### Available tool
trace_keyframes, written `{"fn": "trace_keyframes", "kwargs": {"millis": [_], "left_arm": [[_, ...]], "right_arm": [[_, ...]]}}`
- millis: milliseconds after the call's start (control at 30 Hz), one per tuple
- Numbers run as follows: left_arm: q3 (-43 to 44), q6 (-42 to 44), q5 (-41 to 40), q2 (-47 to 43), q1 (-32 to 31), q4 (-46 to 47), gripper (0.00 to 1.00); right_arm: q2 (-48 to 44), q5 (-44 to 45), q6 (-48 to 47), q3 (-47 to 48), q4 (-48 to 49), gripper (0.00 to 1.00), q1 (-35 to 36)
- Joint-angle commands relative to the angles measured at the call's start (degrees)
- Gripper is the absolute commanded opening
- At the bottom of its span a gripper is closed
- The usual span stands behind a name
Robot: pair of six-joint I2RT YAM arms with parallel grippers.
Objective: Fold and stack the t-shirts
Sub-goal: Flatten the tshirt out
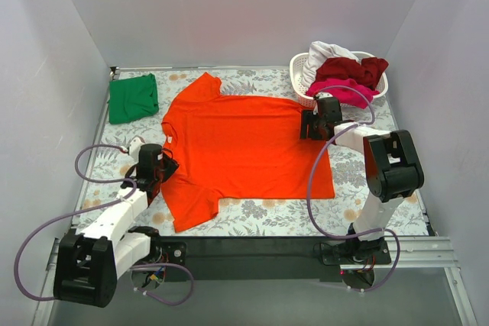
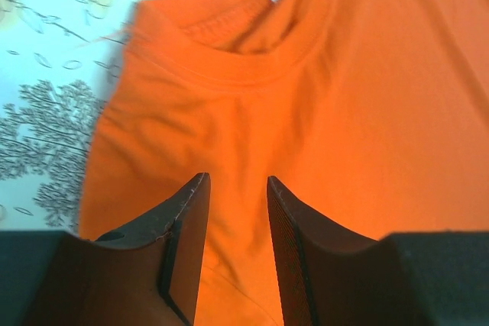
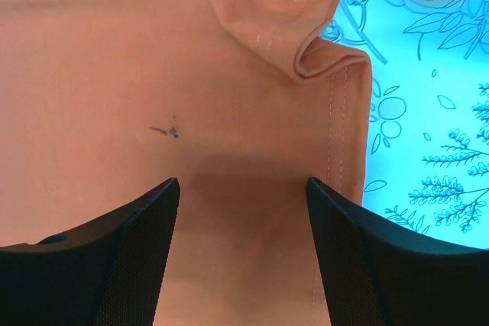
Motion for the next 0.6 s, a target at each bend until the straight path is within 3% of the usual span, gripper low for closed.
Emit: {"fn": "trace_keyframes", "kwargs": {"millis": [0,167,300,433,500,567], "left_arm": [[3.8,0.7,-8.4,-2.5,-7.4,-5.5,0.34],[7.4,-3.4,-20.7,-2.8,-22.6,-16.7,0.31],[7.2,-14.3,-25.0,-3.0,-31.5,-27.4,0.31],[7.7,-31.5,-28.7,-2.2,-38.1,-36.4,0.28],[7.9,-39.6,-30.5,-0.9,-44.3,-42.9,0.27],[8.2,-54.5,-31.9,1.8,-52.1,-48.3,0.27]], "right_arm": [[1.6,1.7,-0.3,1.9,-3.8,0.62,-1.1],[1.6,-0.8,-0.8,3.3,-3.8,0.61,-1.2],[-0.2,-2.5,-1.0,2.9,-3.8,0.61,-1.2],[-4.0,-3.4,-1.1,0.7,-3.1,0.61,-1.2],[-5.2,-4.1,-1.1,-0.3,-2.4,0.61,-1.2],[-6.8,-5.6,-1.1,-1.7,-2.2,0.61,-1.2]]}}
